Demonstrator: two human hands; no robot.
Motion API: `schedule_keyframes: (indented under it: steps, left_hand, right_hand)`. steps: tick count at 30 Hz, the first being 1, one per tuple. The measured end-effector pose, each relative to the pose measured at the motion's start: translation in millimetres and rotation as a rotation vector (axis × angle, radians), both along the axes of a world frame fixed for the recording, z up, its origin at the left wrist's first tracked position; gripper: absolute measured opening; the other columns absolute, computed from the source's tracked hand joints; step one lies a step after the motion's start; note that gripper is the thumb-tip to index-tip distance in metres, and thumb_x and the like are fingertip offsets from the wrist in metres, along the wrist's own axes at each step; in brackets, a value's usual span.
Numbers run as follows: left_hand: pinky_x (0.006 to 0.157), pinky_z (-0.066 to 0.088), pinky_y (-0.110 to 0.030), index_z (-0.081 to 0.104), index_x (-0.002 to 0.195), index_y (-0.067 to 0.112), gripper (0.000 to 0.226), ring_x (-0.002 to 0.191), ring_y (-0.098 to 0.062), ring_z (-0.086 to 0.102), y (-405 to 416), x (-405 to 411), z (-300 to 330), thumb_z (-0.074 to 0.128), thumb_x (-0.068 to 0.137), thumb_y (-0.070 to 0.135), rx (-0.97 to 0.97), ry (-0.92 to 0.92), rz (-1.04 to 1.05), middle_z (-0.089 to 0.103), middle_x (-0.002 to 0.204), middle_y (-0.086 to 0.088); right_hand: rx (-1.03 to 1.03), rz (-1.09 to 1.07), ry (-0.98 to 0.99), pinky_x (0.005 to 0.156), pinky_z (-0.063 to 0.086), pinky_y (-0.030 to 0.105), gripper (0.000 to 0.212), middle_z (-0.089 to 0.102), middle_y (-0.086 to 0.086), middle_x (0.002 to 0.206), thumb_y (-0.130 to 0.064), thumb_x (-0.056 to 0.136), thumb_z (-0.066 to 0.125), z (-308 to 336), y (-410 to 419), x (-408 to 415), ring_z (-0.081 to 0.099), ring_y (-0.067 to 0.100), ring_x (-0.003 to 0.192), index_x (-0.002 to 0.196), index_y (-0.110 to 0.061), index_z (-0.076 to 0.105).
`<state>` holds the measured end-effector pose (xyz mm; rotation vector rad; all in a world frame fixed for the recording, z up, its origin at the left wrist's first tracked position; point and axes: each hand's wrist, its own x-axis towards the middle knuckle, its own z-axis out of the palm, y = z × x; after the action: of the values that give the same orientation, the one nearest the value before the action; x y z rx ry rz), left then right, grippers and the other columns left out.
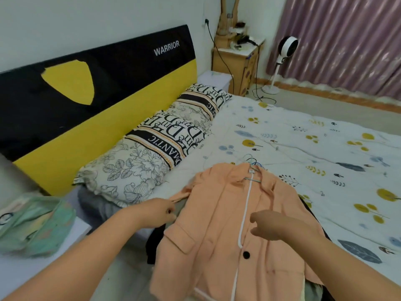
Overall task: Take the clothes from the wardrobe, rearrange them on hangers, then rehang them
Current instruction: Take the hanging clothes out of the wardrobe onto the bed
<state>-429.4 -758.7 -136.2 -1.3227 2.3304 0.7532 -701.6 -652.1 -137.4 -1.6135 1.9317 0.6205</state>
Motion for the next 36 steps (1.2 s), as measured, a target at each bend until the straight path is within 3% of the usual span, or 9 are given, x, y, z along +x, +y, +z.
schedule_keyframes:
  steps: [3, 11, 15, 24, 27, 30, 32, 36]
  left_hand:
    - [0.086, 0.037, -0.022, 0.052, 0.126, 0.016, 0.036, 0.113, -0.019, 0.052, 19, 24, 14, 0.046, 0.094, 0.033, -0.035, 0.015, 0.110, 0.056, 0.127, -0.004]
    - [0.087, 0.040, -0.025, 0.051, 0.127, 0.013, 0.036, 0.108, -0.019, 0.054, 92, 58, 38, 0.045, 0.095, 0.030, -0.055, 0.042, 0.395, 0.057, 0.126, -0.007]
    - [0.090, 0.037, -0.023, 0.048, 0.131, 0.012, 0.040, 0.118, -0.019, 0.050, 143, 63, 42, 0.043, 0.097, 0.032, -0.053, 0.013, 0.509, 0.053, 0.131, -0.005]
    - [0.101, 0.033, -0.023, 0.044, 0.136, 0.013, 0.044, 0.126, -0.018, 0.044, 267, 131, 44, 0.041, 0.098, 0.035, 0.018, -0.014, 0.786, 0.046, 0.140, -0.005]
    - [0.096, 0.037, -0.023, 0.049, 0.129, 0.009, 0.040, 0.121, -0.019, 0.049, 310, 169, 46, 0.042, 0.097, 0.031, 0.015, 0.001, 0.905, 0.051, 0.134, -0.008]
    - [0.098, 0.037, -0.023, 0.045, 0.134, 0.011, 0.042, 0.123, -0.019, 0.048, 359, 211, 46, 0.042, 0.097, 0.032, 0.017, 0.013, 1.014, 0.048, 0.137, -0.007]
    - [0.101, 0.035, -0.023, 0.040, 0.138, 0.015, 0.046, 0.126, -0.018, 0.046, 395, 243, 47, 0.042, 0.097, 0.036, 0.018, -0.003, 1.084, 0.046, 0.141, -0.005]
    - [0.104, 0.033, -0.024, 0.039, 0.139, 0.015, 0.046, 0.129, -0.018, 0.043, 469, 306, 52, 0.040, 0.098, 0.036, 0.008, -0.037, 1.210, 0.042, 0.143, -0.005]
  right_hand:
    - [-0.002, 0.070, 0.014, 0.100, 0.038, 0.032, 0.045, 0.044, 0.008, 0.141, -0.032, 0.099, 0.040, 17, 1, 12, 0.043, 0.025, 0.127, 0.139, -0.010, 0.038]
    - [-0.097, 0.355, -0.007, 0.099, 0.039, 0.033, 0.043, 0.047, 0.010, 0.138, -0.030, 0.099, 0.040, 48, -7, 41, 0.045, 0.027, 0.124, 0.137, -0.009, 0.039]
    - [-0.101, 0.522, -0.043, 0.100, 0.036, 0.031, 0.046, 0.043, 0.009, 0.142, -0.030, 0.099, 0.041, 52, 5, 63, 0.041, 0.025, 0.129, 0.140, -0.011, 0.037]
    - [-0.121, 0.888, -0.105, 0.098, 0.040, 0.033, 0.043, 0.052, 0.009, 0.135, -0.030, 0.096, 0.045, 57, 45, 167, 0.049, 0.027, 0.123, 0.136, -0.014, 0.046]
    - [-0.099, 0.994, -0.098, 0.089, 0.043, 0.033, 0.039, 0.054, 0.012, 0.130, -0.026, 0.095, 0.045, 55, 66, 216, 0.052, 0.029, 0.118, 0.130, -0.010, 0.050]
    - [-0.094, 1.086, -0.097, 0.077, 0.037, 0.028, 0.033, 0.055, 0.013, 0.127, -0.023, 0.093, 0.045, 53, 93, 272, 0.054, 0.029, 0.114, 0.122, -0.007, 0.053]
    - [-0.101, 1.143, -0.126, 0.080, 0.038, 0.029, 0.035, 0.053, 0.013, 0.130, -0.024, 0.093, 0.045, 52, 115, 314, 0.052, 0.028, 0.117, 0.123, -0.008, 0.052]
    - [-0.096, 1.241, -0.177, 0.102, 0.039, 0.035, 0.044, 0.046, 0.011, 0.140, -0.030, 0.094, 0.046, 53, 163, 395, 0.046, 0.029, 0.126, 0.134, -0.013, 0.044]
